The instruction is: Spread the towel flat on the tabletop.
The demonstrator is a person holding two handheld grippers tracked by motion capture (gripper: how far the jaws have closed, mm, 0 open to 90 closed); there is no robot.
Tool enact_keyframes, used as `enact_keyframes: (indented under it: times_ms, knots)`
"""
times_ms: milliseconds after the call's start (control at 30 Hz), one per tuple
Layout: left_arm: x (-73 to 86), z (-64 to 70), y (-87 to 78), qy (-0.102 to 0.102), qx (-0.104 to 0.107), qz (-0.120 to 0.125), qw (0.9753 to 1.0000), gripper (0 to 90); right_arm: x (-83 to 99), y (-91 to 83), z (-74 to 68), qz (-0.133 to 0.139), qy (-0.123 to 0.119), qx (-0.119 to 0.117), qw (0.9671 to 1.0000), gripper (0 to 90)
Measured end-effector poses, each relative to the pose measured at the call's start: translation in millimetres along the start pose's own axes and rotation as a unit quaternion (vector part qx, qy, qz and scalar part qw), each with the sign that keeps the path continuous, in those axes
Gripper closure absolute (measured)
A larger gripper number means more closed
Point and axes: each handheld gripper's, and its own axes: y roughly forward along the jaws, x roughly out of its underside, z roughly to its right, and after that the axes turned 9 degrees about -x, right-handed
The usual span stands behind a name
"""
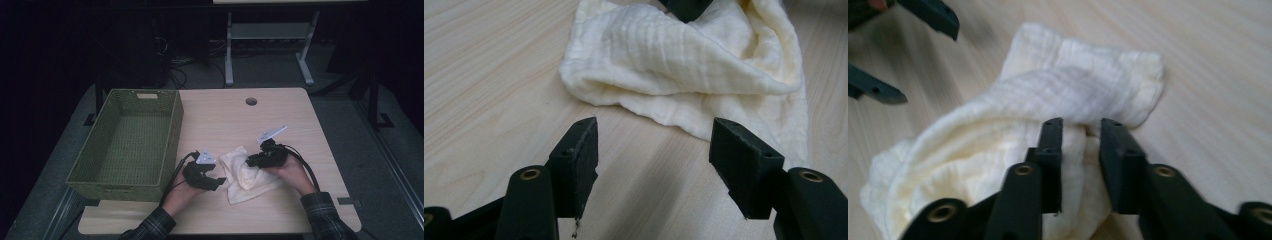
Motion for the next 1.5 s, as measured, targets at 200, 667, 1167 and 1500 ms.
enact_keyframes:
  times_ms: [200,667,1167,1500]
  knots:
    - [-0.2,0.4,0.4,0.001,0.0,-0.001,1.0,35.8,-0.8,-9.1,-4.4,0.012,-0.017,0.008,0.9997,88.6]
    - [-1.2,3.3,2.0,0.003,0.003,0.002,1.0,35.8,-17.3,-62.3,8.7,0.099,-0.021,0.094,0.9904,88.9]
    - [-1.9,4.2,1.8,0.004,0.006,-0.001,1.0,35.8,-29.6,-88.4,60.4,0.123,0.026,0.16,0.9791,88.8]
    - [-2.7,4.9,3.1,0.007,0.007,-0.001,1.0,35.8,-24.1,-89.2,104.3,0.113,0.072,0.213,0.9679,80.5]
